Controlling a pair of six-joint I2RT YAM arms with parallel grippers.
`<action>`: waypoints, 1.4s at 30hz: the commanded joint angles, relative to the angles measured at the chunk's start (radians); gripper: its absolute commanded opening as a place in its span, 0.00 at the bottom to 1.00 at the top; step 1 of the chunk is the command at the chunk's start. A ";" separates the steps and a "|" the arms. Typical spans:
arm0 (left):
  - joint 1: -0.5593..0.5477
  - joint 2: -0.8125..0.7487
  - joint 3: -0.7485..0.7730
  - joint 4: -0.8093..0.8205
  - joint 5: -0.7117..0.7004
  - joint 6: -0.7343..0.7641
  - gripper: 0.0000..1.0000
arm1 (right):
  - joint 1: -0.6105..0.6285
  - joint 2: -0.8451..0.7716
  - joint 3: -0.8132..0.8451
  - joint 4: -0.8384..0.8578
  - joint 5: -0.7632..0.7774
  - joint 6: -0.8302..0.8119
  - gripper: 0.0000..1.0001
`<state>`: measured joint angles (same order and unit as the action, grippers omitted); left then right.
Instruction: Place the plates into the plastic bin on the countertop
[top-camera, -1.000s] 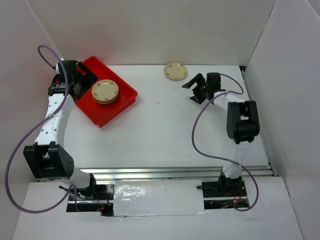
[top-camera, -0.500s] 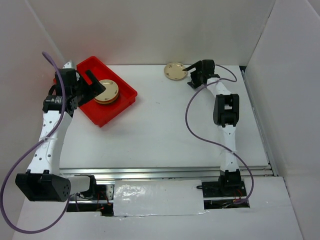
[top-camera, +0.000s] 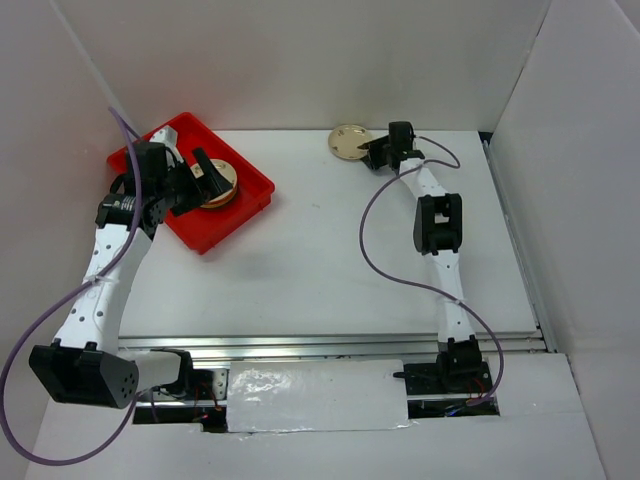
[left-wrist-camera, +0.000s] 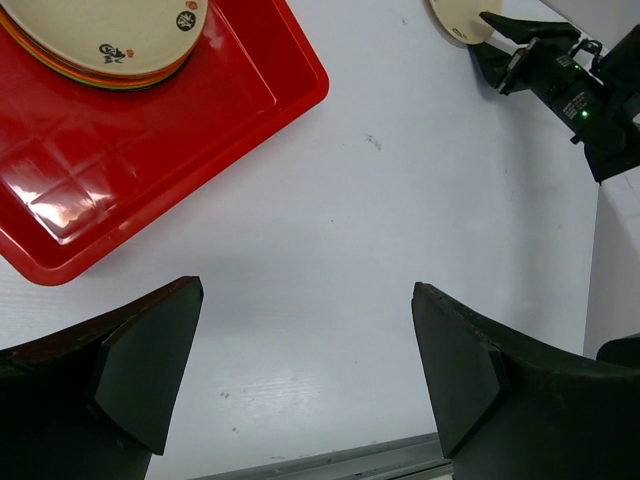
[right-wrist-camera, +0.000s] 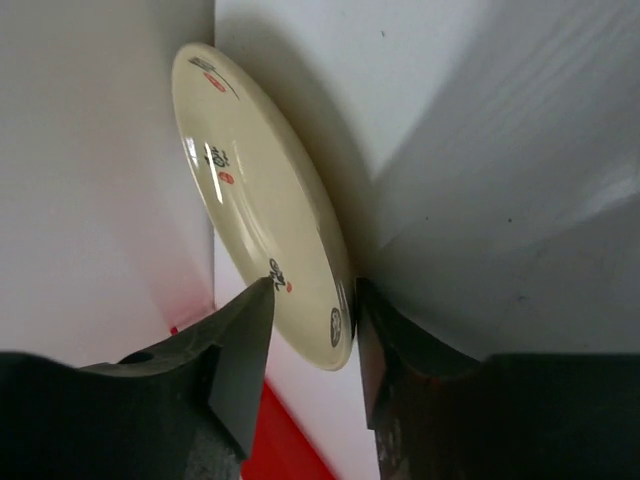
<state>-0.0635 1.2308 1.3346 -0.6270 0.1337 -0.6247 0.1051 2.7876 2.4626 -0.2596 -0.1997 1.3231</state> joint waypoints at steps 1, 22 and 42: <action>0.005 -0.017 0.023 0.027 0.052 0.040 0.99 | 0.021 0.026 0.041 -0.026 0.051 0.031 0.45; 0.045 -0.103 -0.006 0.038 -0.025 0.033 0.99 | 0.200 -0.755 -0.740 0.220 0.278 -0.374 0.00; 0.158 -0.071 -0.060 0.058 -0.100 -0.001 0.99 | 0.487 -0.598 -0.513 0.193 -0.119 -0.329 0.00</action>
<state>0.0681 1.1522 1.3014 -0.6273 0.0013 -0.6098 0.5980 2.2864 2.0293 -0.1890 -0.2607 0.9565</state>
